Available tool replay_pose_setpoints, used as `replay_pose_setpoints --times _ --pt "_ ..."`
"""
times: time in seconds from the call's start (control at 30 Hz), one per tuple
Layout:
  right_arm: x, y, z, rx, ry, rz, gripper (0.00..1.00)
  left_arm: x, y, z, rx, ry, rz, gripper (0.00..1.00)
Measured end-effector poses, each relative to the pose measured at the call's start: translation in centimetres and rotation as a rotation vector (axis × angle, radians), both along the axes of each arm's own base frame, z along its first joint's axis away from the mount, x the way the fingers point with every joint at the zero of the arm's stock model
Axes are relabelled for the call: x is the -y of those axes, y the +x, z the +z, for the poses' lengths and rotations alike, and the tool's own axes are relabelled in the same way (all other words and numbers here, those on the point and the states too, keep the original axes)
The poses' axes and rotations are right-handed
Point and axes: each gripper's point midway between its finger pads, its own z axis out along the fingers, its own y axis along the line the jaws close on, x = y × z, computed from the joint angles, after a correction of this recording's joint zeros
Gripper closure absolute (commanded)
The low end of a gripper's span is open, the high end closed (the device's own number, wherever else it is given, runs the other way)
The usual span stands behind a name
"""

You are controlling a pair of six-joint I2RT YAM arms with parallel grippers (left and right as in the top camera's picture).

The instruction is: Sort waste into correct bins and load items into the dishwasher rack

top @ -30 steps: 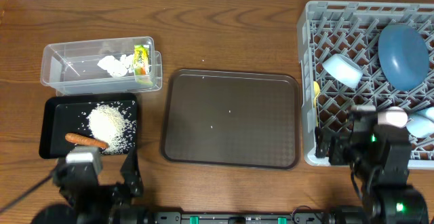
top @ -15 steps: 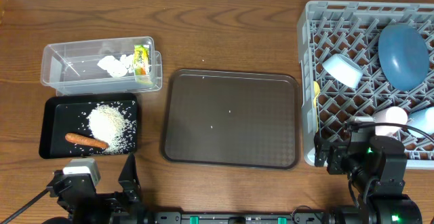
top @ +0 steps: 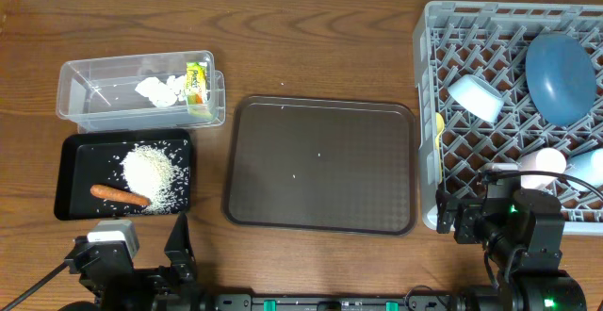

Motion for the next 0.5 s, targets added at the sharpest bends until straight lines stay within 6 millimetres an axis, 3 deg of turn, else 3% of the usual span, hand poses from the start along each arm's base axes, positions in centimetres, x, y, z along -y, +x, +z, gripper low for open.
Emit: replay_pose_setpoints --times 0.33,0.5 --pt "0.0 -0.4 0.3 0.031 0.0 0.001 0.01 0.0 0.0 0.0 0.0 0.0 0.0 0.06" --pt "-0.5 -0.5 1.1 0.175 0.0 0.026 0.01 0.0 0.0 0.0 0.0 0.0 0.0 0.06"
